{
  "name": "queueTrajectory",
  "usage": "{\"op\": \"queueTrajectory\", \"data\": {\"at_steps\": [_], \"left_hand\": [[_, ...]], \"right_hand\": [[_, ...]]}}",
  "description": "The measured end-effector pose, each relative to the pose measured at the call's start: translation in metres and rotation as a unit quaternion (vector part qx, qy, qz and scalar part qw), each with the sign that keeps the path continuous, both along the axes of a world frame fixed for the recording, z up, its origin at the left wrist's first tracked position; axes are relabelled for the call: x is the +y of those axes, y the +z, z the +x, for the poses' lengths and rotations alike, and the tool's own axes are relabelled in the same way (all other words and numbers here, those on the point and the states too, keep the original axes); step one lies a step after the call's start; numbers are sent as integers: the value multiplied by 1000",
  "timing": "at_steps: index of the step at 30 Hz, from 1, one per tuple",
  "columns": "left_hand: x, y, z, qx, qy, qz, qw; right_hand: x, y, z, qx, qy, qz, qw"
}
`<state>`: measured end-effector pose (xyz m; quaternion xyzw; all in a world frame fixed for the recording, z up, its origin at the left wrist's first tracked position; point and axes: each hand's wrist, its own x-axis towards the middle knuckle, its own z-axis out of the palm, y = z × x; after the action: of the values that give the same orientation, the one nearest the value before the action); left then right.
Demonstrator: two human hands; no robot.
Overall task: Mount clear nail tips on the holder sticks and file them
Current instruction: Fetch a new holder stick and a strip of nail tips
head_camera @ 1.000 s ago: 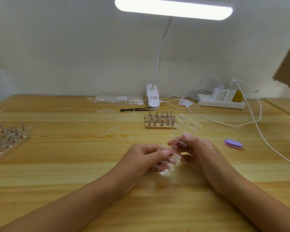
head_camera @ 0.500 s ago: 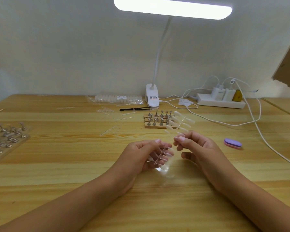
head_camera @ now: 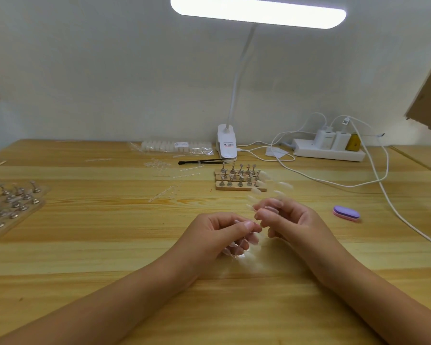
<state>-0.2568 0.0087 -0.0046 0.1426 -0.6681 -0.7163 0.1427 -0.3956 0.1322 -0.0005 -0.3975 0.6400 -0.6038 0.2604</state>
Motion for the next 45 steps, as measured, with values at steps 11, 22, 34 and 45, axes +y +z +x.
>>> {"op": "queueTrajectory", "data": {"at_steps": [11, 22, 34, 45], "left_hand": [[2, 1, 0, -17, 37, -16, 999], [-3, -2, 0, -5, 41, 23, 999], [1, -12, -3, 55, 35, -87, 994], [-15, 2, 5, 205, 94, -545, 808]], "right_hand": [[7, 2, 2, 526, -62, -76, 845], [7, -1, 0, 559, 13, -81, 825], [0, 8, 0, -144, 11, -20, 989], [-4, 15, -15, -348, 25, -13, 937]]}}
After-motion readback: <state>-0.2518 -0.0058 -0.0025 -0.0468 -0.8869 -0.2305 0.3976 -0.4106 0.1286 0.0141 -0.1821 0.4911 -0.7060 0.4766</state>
